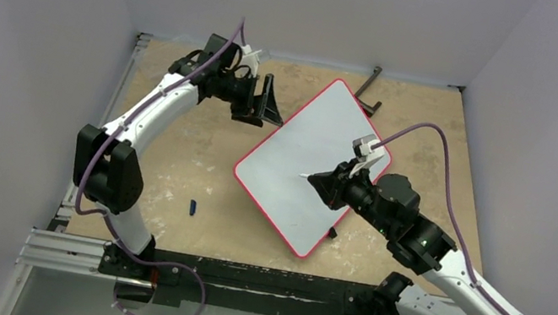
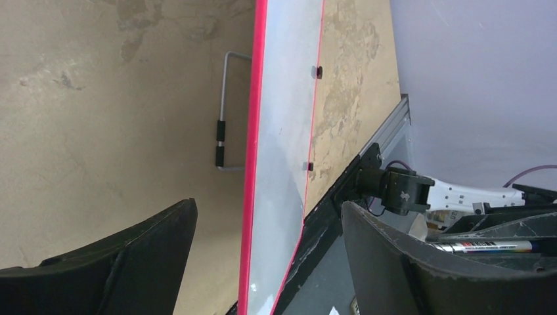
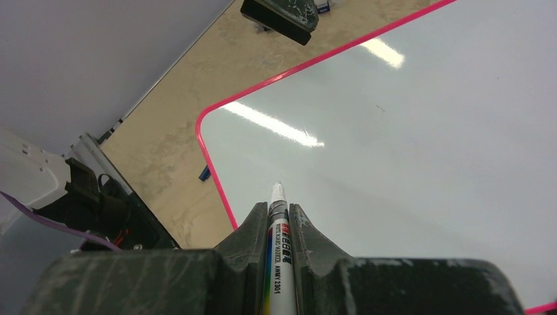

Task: Write a sentence on the whiteboard
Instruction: Adjust the whiteboard at the center of the board, then hold the whiteboard on the whiteboard stand.

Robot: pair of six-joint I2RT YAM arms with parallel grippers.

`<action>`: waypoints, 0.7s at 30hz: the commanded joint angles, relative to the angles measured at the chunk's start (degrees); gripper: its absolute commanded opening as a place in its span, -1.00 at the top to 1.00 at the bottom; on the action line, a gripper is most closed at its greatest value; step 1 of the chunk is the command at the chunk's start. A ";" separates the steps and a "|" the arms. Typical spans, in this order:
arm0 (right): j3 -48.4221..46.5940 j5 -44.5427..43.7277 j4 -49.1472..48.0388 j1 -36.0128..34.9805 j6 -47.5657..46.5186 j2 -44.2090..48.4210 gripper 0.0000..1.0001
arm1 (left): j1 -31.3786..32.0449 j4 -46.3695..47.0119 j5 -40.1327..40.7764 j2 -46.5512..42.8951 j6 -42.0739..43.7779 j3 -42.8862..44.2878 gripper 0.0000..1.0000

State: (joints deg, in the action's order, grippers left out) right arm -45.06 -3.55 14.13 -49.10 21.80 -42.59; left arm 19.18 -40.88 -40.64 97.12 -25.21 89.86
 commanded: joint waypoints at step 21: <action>-3.81 0.86 -4.10 0.23 -0.79 -1.30 1.00 | 2.95 8.41 -12.58 7.67 -4.31 -3.25 0.13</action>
State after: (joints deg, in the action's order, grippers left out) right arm -46.30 -3.25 12.36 -49.10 21.74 -43.88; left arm 21.61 -34.70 -50.81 104.25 -28.42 86.94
